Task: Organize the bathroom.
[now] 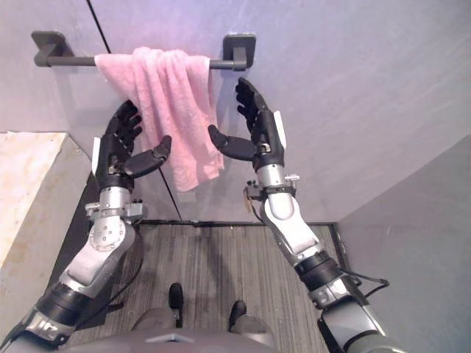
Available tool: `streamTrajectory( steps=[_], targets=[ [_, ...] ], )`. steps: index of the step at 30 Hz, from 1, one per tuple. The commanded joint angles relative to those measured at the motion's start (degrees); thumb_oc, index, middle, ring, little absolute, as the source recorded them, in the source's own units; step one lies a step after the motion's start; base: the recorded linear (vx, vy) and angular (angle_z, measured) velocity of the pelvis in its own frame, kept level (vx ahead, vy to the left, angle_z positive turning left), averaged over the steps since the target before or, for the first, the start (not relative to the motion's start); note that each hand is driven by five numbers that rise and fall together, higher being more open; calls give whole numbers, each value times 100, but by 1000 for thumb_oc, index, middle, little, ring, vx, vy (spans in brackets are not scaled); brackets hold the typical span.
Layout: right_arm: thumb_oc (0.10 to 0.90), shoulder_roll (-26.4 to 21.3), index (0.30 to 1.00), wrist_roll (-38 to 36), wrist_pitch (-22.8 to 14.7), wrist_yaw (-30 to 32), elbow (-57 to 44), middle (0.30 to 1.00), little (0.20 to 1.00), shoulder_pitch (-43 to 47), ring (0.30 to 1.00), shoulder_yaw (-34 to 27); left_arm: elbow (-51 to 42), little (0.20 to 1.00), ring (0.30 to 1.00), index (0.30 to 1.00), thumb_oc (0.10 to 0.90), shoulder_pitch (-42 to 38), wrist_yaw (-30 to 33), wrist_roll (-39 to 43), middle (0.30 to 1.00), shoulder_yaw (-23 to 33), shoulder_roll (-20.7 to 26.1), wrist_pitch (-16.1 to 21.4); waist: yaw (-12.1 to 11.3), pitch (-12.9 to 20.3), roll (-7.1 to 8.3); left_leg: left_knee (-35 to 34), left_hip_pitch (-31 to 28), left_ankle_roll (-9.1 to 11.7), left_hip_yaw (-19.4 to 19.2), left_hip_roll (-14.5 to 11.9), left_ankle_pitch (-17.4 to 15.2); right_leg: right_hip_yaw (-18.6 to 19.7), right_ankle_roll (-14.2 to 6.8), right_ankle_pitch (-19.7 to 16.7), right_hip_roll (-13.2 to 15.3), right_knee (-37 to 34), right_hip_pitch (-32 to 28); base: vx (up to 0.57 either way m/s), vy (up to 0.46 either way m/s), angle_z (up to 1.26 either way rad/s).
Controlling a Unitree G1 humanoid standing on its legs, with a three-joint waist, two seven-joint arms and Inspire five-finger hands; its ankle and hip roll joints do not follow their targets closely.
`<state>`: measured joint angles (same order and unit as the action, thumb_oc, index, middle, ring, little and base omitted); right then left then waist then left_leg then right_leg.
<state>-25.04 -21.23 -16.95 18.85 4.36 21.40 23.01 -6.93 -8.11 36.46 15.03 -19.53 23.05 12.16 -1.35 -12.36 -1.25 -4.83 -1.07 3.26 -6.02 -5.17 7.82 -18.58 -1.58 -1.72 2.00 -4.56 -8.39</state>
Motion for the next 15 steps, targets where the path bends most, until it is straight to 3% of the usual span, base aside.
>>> streamTrajectory(
  steps=[1, 2, 3, 4, 5, 6, 7, 15],
  targets=[
    [800, 148, 900, -74, -330, -259, -58, 900, 900, 868, 900, -169, -230, 900, 900, 900, 800, -145, 284, -466, 900, 254, 227, 562, -319, 671, 230, -17, -43, -72, -6, 353, -457, -120, -194, 662, 2, 452, -6, 13, 10, 11],
    [800, 147, 900, -48, -305, -230, -61, 900, 900, 875, 900, -189, -214, 900, 900, 900, 800, -125, 263, -435, 900, 333, 232, 545, -330, 675, 233, -17, -44, -71, -3, 362, -461, -131, -194, 652, 4, 441, -7, 14, 15, 8],
    [679, 130, 719, -57, -278, -204, -67, 719, 719, 881, 719, -216, -218, 900, 900, 900, 800, -95, 264, -452, 900, 403, 242, 522, -341, 678, 234, -17, -45, -75, 6, 373, -467, -145, -194, 643, 6, 428, -10, 13, 17, 5],
    [679, 125, 719, -56, -276, -190, -68, 719, 719, 881, 719, -223, -218, 900, 900, 900, 800, -88, 266, -459, 900, 417, 244, 517, -343, 678, 235, -17, -45, -76, 8, 375, -468, -149, -195, 641, 7, 425, -11, 13, 25, 5],
    [582, 107, 573, -50, -257, -158, -76, 573, 573, 881, 573, -260, -206, 900, 900, 900, 800, -76, 240, -446, 900, 484, 257, 511, -343, 680, 236, -17, -60, -81, -1, 383, -477, -158, -196, 638, 11, 433, -7, 11, 27, 5],
    [530, 100, 495, -59, -255, -140, -76, 495, 495, 883, 495, -277, -199, 900, 900, 900, 800, -71, 256, -476, 900, 510, 261, 507, -343, 679, 236, -17, -67, -82, -7, 385, -481, -164, -198, 636, 14, 436, -7, 22, 49, 8],
    [400, 91, 300, -28, -250, -140, -95, 300, 300, 859, 300, -331, -169, 900, 900, 900, 800, -86, 272, -564, 900, 562, 282, 546, -333, 685, 233, -17, -80, -86, -20, 393, -496, -166, -209, 633, 19, 438, -5, 21, 43, 8],
    [400, 39, 300, 30, -261, -186, -107, 300, 300, 773, 300, -391, -55, 900, 900, 900, 800, -292, 62, -480, 900, 718, 320, 593, -242, 728, 218, -17, -136, -126, -88, 431, -534, -134, -250, 611, 45, 437, 12, 34, 43, 9]
  ],
)
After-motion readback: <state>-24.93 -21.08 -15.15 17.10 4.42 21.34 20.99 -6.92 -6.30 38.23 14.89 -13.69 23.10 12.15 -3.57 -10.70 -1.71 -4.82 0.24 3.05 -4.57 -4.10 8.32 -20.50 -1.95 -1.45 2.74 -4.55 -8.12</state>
